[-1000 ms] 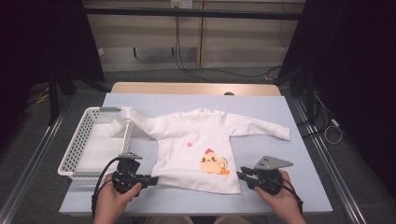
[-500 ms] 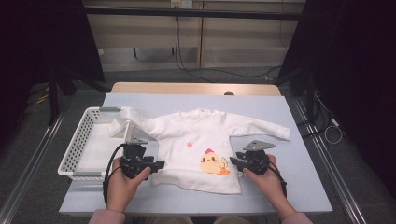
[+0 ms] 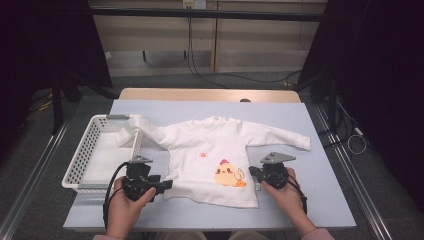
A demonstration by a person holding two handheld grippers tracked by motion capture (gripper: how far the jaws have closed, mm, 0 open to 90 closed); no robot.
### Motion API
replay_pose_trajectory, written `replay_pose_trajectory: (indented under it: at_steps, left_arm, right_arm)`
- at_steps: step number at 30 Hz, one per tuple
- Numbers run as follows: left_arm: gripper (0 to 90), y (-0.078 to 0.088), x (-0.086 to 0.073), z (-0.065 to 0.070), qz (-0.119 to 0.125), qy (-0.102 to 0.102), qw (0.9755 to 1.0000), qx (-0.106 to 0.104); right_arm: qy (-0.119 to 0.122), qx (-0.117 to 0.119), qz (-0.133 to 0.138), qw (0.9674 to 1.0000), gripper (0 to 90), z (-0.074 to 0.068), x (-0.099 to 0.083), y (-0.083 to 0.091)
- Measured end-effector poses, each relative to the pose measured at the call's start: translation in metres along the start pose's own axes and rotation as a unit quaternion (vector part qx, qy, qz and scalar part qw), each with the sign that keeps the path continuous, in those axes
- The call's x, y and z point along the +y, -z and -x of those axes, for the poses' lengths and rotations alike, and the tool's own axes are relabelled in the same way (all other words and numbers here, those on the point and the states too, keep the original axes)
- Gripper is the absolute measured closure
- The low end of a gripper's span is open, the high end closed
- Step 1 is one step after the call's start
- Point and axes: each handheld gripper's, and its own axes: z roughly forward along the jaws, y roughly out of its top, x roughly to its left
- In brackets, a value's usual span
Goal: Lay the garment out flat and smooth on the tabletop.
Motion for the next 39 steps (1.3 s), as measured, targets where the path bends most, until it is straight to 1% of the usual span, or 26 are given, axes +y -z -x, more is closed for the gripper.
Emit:
replay_pose_trajectory:
  at_steps: [1, 2, 5, 7, 9, 11, 12, 13, 14, 15, 17, 18, 19, 20, 21, 23, 25, 27, 29, 32, 33, 35, 36, 37, 38, 39]
  left_arm:
    - [47.1, -0.001, -0.002, -0.002, -0.005, -0.006, 1.0000, 0.000]
    - [48.3, -0.003, -0.004, -0.003, -0.014, -0.007, 0.9999, -0.001]
    - [53.9, -0.009, -0.005, -0.005, -0.024, -0.004, 0.9997, -0.006]
    - [57.1, -0.012, -0.005, -0.005, -0.023, -0.005, 0.9997, -0.008]
    - [63.4, -0.013, -0.005, -0.006, -0.030, 0.000, 0.9992, -0.026]
    - [73.3, -0.012, -0.004, -0.005, -0.042, -0.002, 0.9986, -0.030]
    - [77.2, -0.011, -0.004, -0.004, -0.038, 0.002, 0.9984, -0.041]
    - [79.9, -0.010, -0.003, -0.003, -0.035, -0.001, 0.9985, -0.041]
    - [81.3, -0.007, -0.002, -0.003, -0.038, -0.013, 0.9984, -0.039]
    - [82.8, -0.005, -0.002, -0.001, -0.033, -0.006, 0.9985, -0.045]
    - [84.8, -0.002, -0.001, -0.001, -0.034, -0.014, 0.9982, -0.048]
    - [85.2, -0.001, -0.001, 0.000, -0.034, -0.011, 0.9980, -0.053]
    - [85.6, 0.000, 0.000, 0.000, -0.033, -0.011, 0.9979, -0.055]
    - [85.6, 0.001, 0.000, 0.000, -0.033, -0.011, 0.9976, -0.059]
    - [85.6, 0.002, 0.000, 0.001, -0.034, -0.006, 0.9977, -0.059]
    - [85.6, 0.003, 0.000, 0.000, -0.034, -0.011, 0.9973, -0.064]
    - [85.5, 0.007, 0.000, 0.001, -0.027, -0.009, 0.9976, -0.063]
    - [85.5, 0.010, 0.000, 0.001, -0.029, -0.008, 0.9975, -0.064]
    - [85.5, 0.009, -0.004, 0.000, -0.034, -0.012, 0.9973, -0.064]
    - [84.2, 0.005, -0.010, -0.001, -0.060, -0.015, 0.9967, -0.052]
    - [81.3, 0.005, -0.011, -0.001, -0.065, -0.012, 0.9968, -0.045]
    - [68.9, 0.005, -0.011, -0.003, -0.060, -0.016, 0.9977, -0.027]
    - [62.8, 0.006, -0.010, -0.003, -0.056, -0.009, 0.9981, -0.024]
    - [59.8, 0.006, -0.009, -0.004, -0.048, -0.013, 0.9985, -0.022]
    - [55.8, 0.006, -0.007, -0.002, -0.039, -0.010, 0.9991, -0.011]
    - [53.0, 0.005, -0.005, -0.002, -0.039, -0.018, 0.9991, -0.005]
  right_arm:
    - [0.001, -0.004, 0.003, 1.0000, 79.2, -0.001, -0.001, 0.003]
    - [-0.003, 0.001, 0.006, 1.0000, 76.9, -0.002, -0.002, 0.007]
    - [0.008, 0.014, 0.016, 0.9997, 70.7, -0.009, -0.005, 0.017]
    - [0.015, 0.024, 0.017, 0.9995, 67.2, -0.015, -0.008, 0.022]
    - [0.023, 0.029, 0.016, 0.9992, 62.1, -0.020, -0.011, 0.024]
    - [0.027, 0.037, 0.012, 0.9989, 60.2, -0.026, -0.015, 0.026]
    - [0.030, 0.039, 0.009, 0.9987, 60.2, -0.028, -0.017, 0.027]
    - [0.032, 0.047, 0.005, 0.9984, 59.8, -0.031, -0.018, 0.027]
    - [0.037, 0.049, 0.001, 0.9981, 60.4, -0.033, -0.020, 0.028]
    - [0.041, 0.053, -0.002, 0.9978, 61.9, -0.035, -0.021, 0.028]
    - [0.049, 0.055, -0.009, 0.9973, 63.6, -0.038, -0.023, 0.028]
    - [0.053, 0.056, -0.014, 0.9969, 68.0, -0.038, -0.024, 0.027]
    - [0.059, 0.058, -0.017, 0.9964, 77.1, -0.038, -0.025, 0.026]
    - [0.056, 0.067, -0.019, 0.9960, 86.7, -0.039, -0.026, 0.026]
    - [0.060, 0.071, -0.022, 0.9954, 90.0, -0.039, -0.025, 0.026]
    - [0.070, 0.072, -0.028, 0.9946, 90.0, -0.040, -0.023, 0.026]
    - [0.064, 0.072, -0.031, 0.9948, 90.0, -0.038, -0.022, 0.028]
    - [0.058, 0.074, -0.016, 0.9955, 90.0, -0.035, -0.019, 0.035]
    - [0.052, 0.070, -0.004, 0.9962, 90.0, -0.033, -0.017, 0.044]
    - [0.050, 0.079, 0.002, 0.9956, 90.0, -0.032, -0.019, 0.049]
    - [0.045, 0.087, -0.003, 0.9951, 90.0, -0.032, -0.021, 0.048]
    - [0.050, 0.082, -0.002, 0.9954, 90.0, -0.031, -0.023, 0.047]
    - [0.049, 0.079, -0.001, 0.9957, 83.2, -0.030, -0.023, 0.046]
    - [0.045, 0.072, 0.004, 0.9964, 78.1, -0.029, -0.022, 0.046]
    - [0.044, 0.065, 0.007, 0.9969, 77.8, -0.027, -0.022, 0.045]
    - [0.040, 0.063, 0.011, 0.9971, 74.8, -0.026, -0.020, 0.045]
